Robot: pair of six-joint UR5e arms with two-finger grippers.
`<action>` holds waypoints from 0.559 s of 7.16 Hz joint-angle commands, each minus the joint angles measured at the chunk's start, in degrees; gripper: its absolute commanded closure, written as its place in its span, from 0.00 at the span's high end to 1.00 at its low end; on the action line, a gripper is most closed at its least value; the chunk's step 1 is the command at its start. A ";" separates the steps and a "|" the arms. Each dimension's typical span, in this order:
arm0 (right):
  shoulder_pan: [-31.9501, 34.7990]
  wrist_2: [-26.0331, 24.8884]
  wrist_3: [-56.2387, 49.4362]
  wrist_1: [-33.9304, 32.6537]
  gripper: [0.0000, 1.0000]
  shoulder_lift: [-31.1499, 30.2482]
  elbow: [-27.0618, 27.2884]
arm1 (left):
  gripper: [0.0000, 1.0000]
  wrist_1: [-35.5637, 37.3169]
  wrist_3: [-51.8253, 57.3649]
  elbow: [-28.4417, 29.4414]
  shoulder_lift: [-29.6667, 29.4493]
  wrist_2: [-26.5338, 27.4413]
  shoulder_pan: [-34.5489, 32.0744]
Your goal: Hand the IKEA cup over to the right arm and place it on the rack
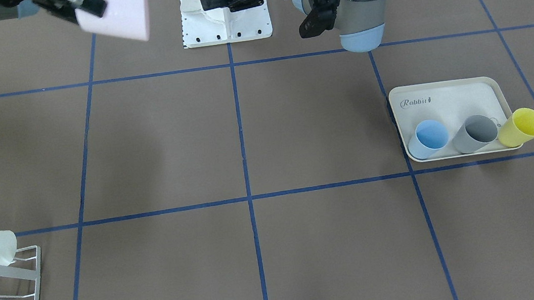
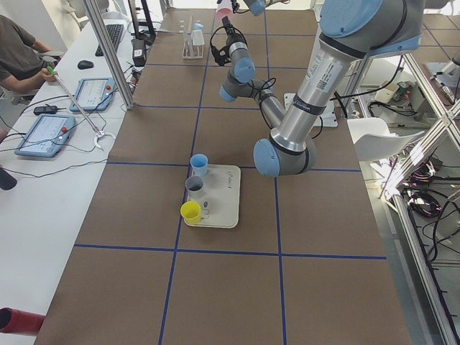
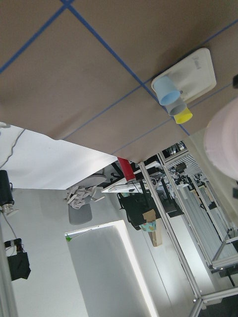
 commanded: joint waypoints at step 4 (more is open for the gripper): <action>17.88 11.62 -58.74 -27.68 0.00 -8.16 -11.17 | 0.84 2.32 7.23 3.52 0.52 0.03 -2.11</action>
